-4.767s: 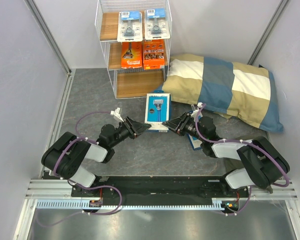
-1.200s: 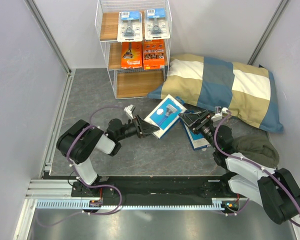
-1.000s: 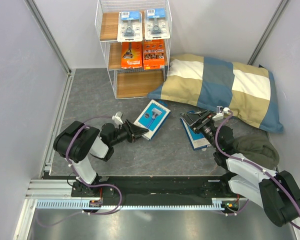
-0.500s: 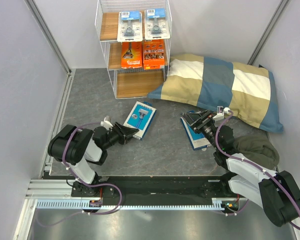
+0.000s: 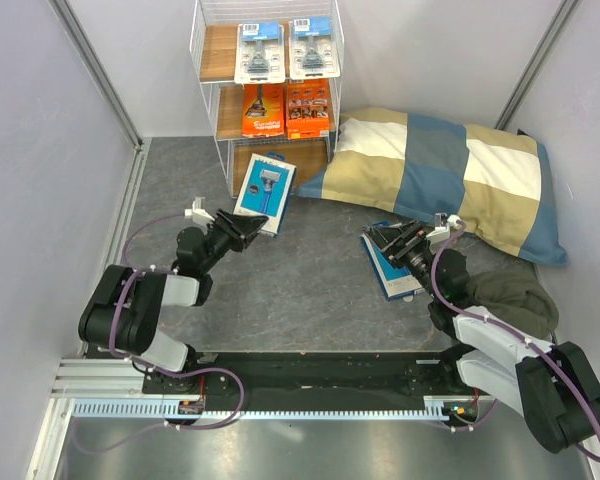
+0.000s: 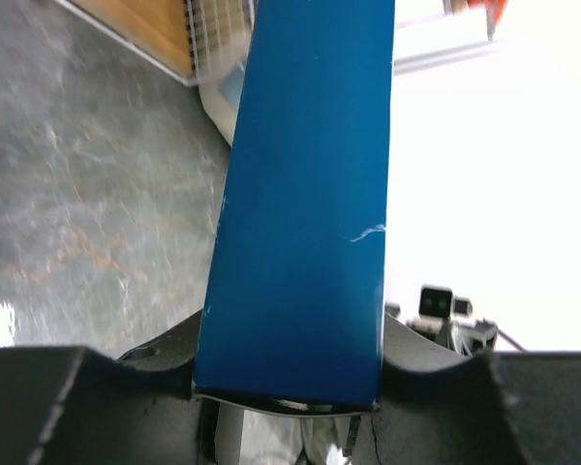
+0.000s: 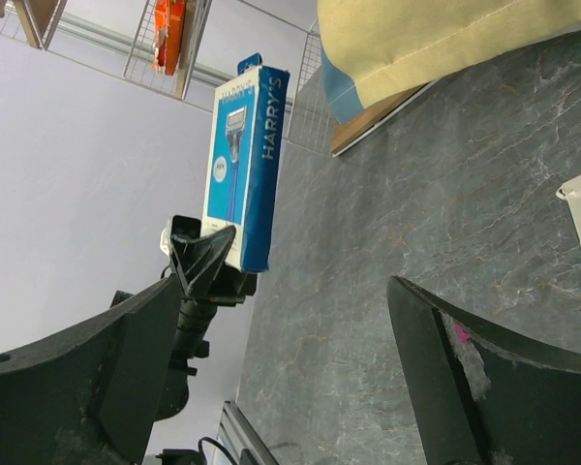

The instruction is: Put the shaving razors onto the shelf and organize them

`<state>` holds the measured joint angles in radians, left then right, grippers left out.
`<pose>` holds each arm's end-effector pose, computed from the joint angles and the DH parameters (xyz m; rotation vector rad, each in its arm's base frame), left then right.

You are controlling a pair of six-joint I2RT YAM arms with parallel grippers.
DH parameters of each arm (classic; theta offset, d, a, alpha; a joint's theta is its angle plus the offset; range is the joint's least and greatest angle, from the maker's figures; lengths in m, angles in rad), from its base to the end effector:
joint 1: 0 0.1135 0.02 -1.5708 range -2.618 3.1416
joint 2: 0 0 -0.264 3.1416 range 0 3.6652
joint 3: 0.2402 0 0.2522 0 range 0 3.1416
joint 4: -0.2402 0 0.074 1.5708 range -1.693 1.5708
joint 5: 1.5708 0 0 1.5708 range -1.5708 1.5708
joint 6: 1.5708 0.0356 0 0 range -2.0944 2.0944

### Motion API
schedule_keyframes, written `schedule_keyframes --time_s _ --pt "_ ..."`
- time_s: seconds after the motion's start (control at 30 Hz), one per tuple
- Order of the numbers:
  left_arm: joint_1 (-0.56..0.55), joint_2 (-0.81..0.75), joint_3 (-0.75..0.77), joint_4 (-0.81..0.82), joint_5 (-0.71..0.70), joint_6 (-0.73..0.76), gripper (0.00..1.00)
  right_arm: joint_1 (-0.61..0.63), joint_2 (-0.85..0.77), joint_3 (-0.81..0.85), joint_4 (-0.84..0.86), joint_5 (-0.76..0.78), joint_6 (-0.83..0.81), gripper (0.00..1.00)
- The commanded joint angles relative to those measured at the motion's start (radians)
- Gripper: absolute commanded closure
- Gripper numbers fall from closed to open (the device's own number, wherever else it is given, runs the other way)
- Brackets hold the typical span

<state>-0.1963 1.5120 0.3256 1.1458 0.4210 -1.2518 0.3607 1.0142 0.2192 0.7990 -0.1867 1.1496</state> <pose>0.2506 -0.0647 0.1681 -0.5803 1.7200 -1.4157 0.1884 0.0781 0.2052 0.5126 1.6528 1.3030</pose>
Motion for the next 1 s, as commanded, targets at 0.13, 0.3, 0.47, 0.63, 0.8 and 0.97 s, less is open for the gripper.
schedule_keyframes --time_s 0.13,0.3,0.47,0.63,0.8,0.97 --pt "0.005 0.132 0.150 -0.018 -0.097 -0.043 0.98 -0.022 0.011 0.023 0.031 -0.030 -0.014 0.04" --pt "-0.005 0.218 0.217 0.009 -0.154 -0.136 0.98 -0.034 0.004 0.014 0.028 -0.036 -0.011 0.04" --pt "-0.043 0.241 0.269 -0.055 -0.275 -0.141 0.98 -0.043 0.000 0.008 0.028 -0.043 -0.013 0.04" --pt "-0.083 0.293 0.349 -0.119 -0.343 -0.141 0.98 -0.052 -0.005 0.002 0.026 -0.049 -0.011 0.04" --pt "-0.115 0.361 0.426 -0.144 -0.408 -0.150 0.98 -0.063 -0.017 -0.003 0.019 -0.057 -0.010 0.04" --pt "-0.150 0.401 0.490 -0.205 -0.505 -0.152 0.96 -0.069 -0.025 -0.009 0.016 -0.065 -0.010 0.04"
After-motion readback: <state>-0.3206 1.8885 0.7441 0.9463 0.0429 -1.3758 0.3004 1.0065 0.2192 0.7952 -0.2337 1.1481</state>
